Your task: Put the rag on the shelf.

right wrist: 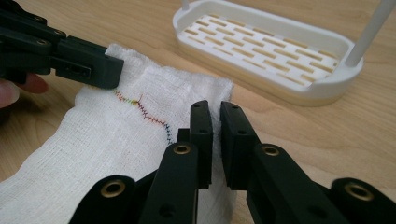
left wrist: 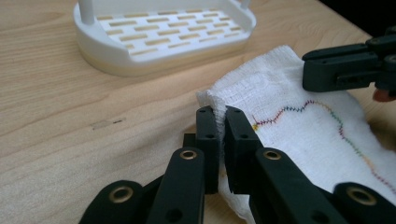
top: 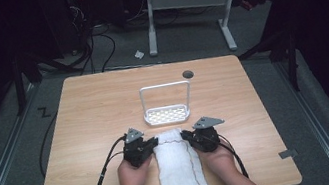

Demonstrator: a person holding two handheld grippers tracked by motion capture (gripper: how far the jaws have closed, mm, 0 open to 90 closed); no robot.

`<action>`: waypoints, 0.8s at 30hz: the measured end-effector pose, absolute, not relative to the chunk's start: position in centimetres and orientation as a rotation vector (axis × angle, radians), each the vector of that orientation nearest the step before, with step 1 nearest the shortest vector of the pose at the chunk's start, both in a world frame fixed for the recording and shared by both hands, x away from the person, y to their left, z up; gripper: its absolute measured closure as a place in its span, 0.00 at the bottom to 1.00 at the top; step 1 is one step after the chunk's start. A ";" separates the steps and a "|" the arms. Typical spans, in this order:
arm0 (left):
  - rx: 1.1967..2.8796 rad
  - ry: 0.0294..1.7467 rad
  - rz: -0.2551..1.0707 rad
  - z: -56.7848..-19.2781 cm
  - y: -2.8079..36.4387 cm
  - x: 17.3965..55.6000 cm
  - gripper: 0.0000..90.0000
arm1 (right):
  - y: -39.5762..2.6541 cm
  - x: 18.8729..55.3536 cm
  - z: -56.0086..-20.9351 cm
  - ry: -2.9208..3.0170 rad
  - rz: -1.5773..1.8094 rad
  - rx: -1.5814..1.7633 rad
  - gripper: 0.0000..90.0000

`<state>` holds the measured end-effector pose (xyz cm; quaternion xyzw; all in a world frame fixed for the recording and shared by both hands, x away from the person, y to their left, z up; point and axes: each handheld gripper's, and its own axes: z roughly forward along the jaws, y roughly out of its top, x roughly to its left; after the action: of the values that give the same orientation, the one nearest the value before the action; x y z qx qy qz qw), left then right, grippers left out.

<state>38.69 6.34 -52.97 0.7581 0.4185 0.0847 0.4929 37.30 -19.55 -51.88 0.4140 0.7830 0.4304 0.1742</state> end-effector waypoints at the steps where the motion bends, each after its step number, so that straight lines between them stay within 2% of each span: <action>1: 1.816 1.001 0.219 -52.2 6.4 38.5 0.95 | -19.5 37.1 -51.6 2.202 1.225 1.159 0.94; 12: 1.764 0.923 0.270 -48.9 6.3 38.2 0.95 | -19.9 36.9 -49.5 2.122 1.260 1.115 0.94; 24: 1.694 0.836 0.354 -44.0 6.4 37.8 0.95 | -19.9 36.5 -44.6 2.012 1.337 1.021 0.94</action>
<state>37.77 6.37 -44.00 0.7226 0.3564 0.1510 0.5727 36.53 -19.91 -44.55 0.3762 0.7416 0.4928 0.2564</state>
